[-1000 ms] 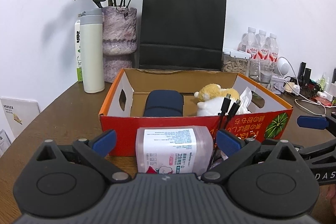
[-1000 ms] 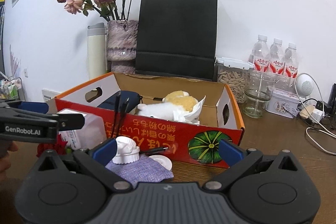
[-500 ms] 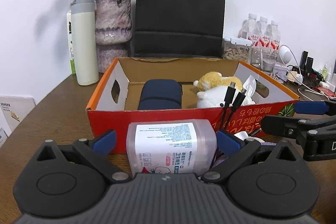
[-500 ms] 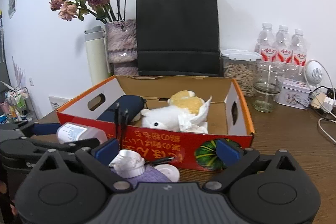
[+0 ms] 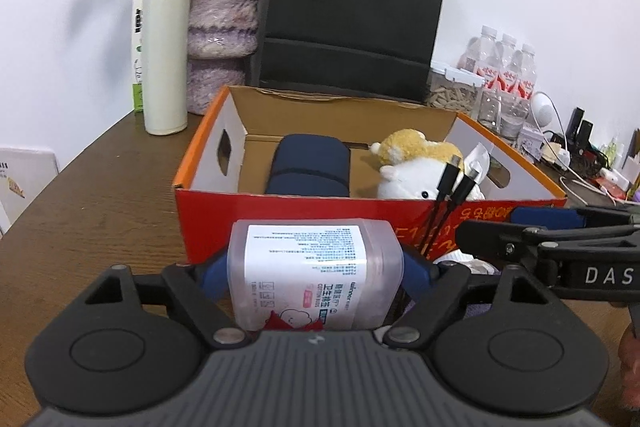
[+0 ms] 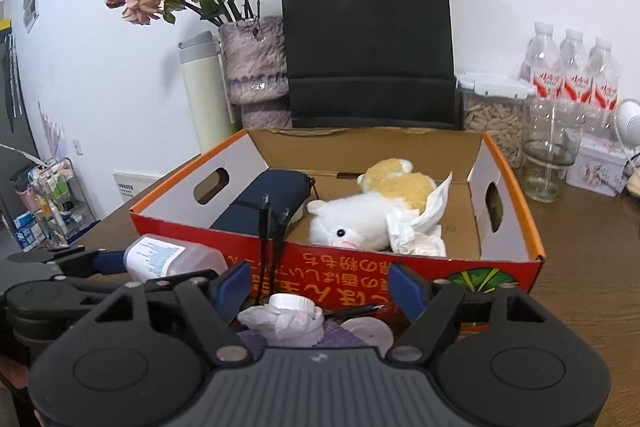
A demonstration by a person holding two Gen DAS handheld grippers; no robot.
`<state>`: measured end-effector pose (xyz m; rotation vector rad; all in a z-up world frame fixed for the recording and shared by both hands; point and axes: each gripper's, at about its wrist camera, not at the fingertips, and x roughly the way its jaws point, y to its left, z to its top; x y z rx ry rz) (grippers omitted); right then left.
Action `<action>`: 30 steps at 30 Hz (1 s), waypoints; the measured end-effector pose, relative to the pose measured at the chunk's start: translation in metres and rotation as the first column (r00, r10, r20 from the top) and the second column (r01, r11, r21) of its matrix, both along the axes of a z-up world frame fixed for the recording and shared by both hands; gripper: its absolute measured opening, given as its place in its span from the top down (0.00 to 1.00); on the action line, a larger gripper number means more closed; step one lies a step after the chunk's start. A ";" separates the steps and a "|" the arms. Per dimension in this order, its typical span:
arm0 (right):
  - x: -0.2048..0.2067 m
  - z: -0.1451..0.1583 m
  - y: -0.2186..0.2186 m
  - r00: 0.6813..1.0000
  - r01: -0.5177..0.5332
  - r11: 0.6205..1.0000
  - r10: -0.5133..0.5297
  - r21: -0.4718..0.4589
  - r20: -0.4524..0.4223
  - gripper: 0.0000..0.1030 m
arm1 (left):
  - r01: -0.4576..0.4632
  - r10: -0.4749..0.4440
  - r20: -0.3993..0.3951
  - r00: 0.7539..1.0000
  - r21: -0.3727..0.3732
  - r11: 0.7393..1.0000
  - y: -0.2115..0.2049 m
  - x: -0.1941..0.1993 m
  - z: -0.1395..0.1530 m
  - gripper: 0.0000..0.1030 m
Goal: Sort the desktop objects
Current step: 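Grasp the clear plastic container with the left gripper while the right gripper grasps the white cloth item, then lift the container with the left gripper while the right gripper lifts its item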
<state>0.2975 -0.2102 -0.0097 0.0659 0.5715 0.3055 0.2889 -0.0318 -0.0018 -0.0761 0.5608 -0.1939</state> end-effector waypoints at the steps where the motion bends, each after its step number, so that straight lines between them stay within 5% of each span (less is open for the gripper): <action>1: 0.001 0.000 0.000 1.000 -0.004 1.000 0.004 0.009 -0.012 0.36 | -0.004 0.004 0.002 1.000 -0.005 1.000 0.002 0.000 0.001 0.18; 5: 0.007 0.000 0.002 0.998 -0.015 0.999 0.017 0.042 -0.052 0.53 | -0.015 0.015 0.015 1.000 -0.015 1.000 0.008 -0.005 0.005 0.19; 13: 0.013 -0.007 0.013 0.994 0.010 0.999 -0.005 0.046 -0.113 0.57 | -0.031 0.032 0.022 0.999 -0.040 0.999 0.015 -0.010 0.009 0.18; 17: 0.013 -0.011 0.015 0.992 0.022 0.999 -0.016 0.046 -0.126 0.72 | -0.027 0.029 0.029 0.999 -0.050 0.998 0.016 -0.013 0.012 0.18; 30: -0.009 -0.002 -0.003 0.995 0.066 0.986 -0.054 0.150 -0.085 0.76 | -0.021 0.025 0.048 0.999 -0.076 0.997 0.022 -0.020 0.017 0.18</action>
